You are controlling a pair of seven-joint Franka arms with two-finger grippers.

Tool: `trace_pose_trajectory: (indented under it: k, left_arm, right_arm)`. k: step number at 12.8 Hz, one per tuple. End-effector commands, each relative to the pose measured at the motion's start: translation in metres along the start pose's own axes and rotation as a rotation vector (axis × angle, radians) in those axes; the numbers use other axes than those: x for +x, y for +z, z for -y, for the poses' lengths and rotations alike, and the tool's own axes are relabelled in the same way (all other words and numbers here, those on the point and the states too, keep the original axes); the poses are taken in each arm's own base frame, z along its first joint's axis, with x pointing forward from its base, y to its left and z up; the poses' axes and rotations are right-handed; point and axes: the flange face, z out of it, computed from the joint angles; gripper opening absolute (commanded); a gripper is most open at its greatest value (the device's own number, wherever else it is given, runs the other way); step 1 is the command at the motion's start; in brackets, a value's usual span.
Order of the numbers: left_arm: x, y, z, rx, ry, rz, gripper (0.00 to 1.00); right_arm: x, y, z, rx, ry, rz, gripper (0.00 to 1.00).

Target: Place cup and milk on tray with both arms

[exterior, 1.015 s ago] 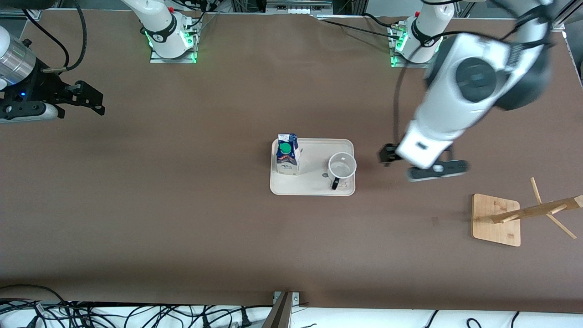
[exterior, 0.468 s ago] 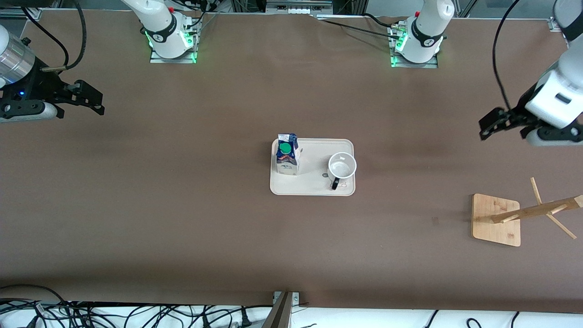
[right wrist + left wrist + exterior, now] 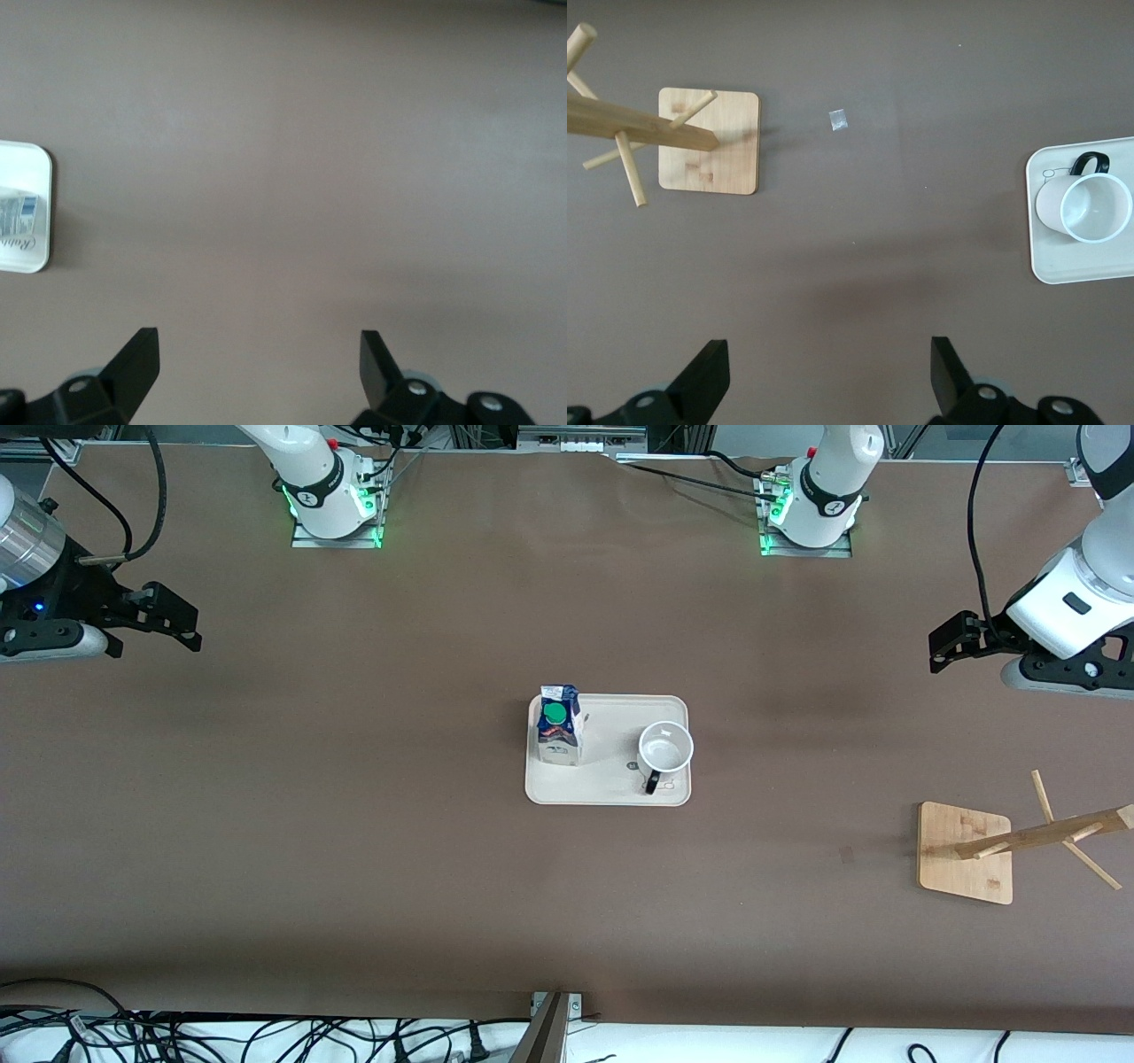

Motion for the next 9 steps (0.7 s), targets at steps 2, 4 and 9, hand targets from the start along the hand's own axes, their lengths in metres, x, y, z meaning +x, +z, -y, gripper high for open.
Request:
trace_pose_trajectory:
  k: [2,4,9]
  left_arm:
    - [0.002,0.009,0.015,-0.075,-0.019,-0.005,1.00]
    - [0.003,0.013,0.034,-0.115,-0.065,-0.002,1.00]
    - [0.002,0.017,0.054,-0.103,-0.097,0.040,1.00]
  right_arm:
    - [0.014,0.008,0.003,0.039,-0.017,0.000,1.00]
    - [0.014,0.011,0.019,0.041,-0.046,0.010,1.00]
    - [0.019,0.005,0.017,0.028,-0.051,0.005,1.00]
